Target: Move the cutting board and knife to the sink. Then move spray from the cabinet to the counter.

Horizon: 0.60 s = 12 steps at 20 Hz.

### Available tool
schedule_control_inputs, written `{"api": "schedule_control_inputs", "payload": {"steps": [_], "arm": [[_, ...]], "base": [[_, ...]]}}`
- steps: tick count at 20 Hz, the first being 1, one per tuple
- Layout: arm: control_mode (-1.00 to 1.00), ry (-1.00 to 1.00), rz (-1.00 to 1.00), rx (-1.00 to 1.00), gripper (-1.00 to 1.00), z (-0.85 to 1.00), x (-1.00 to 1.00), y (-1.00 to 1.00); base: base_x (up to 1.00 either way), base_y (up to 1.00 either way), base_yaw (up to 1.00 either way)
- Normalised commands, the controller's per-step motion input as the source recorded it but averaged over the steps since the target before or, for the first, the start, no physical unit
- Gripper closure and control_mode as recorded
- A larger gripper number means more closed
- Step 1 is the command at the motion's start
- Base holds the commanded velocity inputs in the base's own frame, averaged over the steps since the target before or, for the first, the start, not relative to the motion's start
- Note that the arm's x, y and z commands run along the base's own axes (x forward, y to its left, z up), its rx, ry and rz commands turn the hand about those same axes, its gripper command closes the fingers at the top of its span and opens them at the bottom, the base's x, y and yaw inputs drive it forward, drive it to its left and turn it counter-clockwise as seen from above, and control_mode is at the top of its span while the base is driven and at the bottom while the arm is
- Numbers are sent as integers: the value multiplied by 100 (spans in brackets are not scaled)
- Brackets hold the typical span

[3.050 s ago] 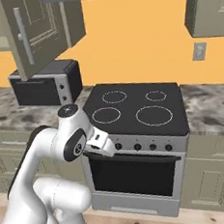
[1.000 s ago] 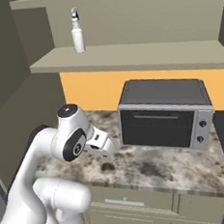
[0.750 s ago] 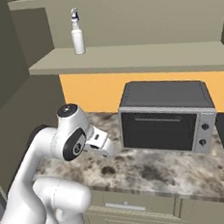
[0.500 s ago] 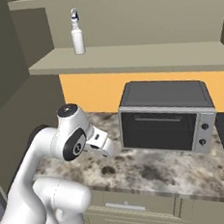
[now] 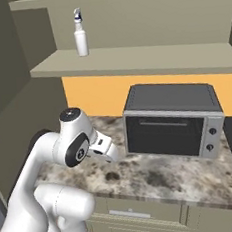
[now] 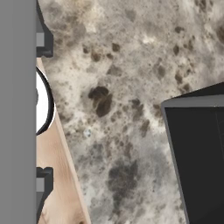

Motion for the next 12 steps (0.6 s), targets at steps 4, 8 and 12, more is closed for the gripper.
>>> {"api": "schedule_control_inputs", "payload": {"steps": [4, 8, 12], "arm": [[100, 0, 0, 0, -100, 0, 0, 0], [-100, -43, 14, 2, -100, 29, -7, 3], [-100, -40, 10, 0, -100, 36, -5, 8]], "base": [[-10, 3, 16], [0, 0, 0], [0, 0, 0]]}}
